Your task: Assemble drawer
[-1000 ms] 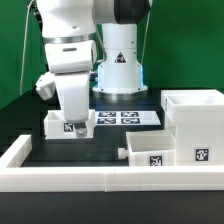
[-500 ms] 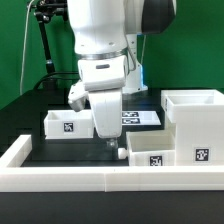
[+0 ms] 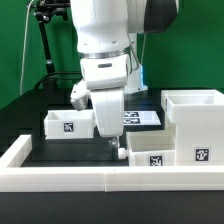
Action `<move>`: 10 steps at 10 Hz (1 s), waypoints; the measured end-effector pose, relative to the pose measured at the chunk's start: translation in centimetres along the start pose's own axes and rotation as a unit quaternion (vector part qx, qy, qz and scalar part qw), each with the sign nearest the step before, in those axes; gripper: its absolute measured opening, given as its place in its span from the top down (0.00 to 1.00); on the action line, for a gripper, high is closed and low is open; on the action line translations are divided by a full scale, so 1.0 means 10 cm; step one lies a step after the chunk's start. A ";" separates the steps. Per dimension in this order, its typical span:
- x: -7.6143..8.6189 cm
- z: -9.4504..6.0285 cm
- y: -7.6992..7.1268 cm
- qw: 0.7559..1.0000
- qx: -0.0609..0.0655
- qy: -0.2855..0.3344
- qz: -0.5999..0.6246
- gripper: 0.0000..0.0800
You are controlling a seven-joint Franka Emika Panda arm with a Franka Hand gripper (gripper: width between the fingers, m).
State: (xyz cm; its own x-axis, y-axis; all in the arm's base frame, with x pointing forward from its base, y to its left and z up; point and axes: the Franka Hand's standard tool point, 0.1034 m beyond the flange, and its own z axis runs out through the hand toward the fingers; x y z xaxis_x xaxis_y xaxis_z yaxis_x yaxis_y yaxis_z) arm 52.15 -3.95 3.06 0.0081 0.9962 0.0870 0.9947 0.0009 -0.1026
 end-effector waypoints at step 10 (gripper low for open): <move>0.59 0.05 0.06 1.000 0.013 0.006 0.013 0.19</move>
Offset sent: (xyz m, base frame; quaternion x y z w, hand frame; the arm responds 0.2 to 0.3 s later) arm 0.0023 0.0411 -0.0050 0.0237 0.0031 -0.0229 0.9995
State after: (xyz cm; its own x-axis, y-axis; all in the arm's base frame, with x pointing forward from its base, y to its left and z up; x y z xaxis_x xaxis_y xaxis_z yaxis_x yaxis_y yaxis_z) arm 52.76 1.99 3.00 0.0345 0.9948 0.0954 0.9913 -0.0220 -0.1297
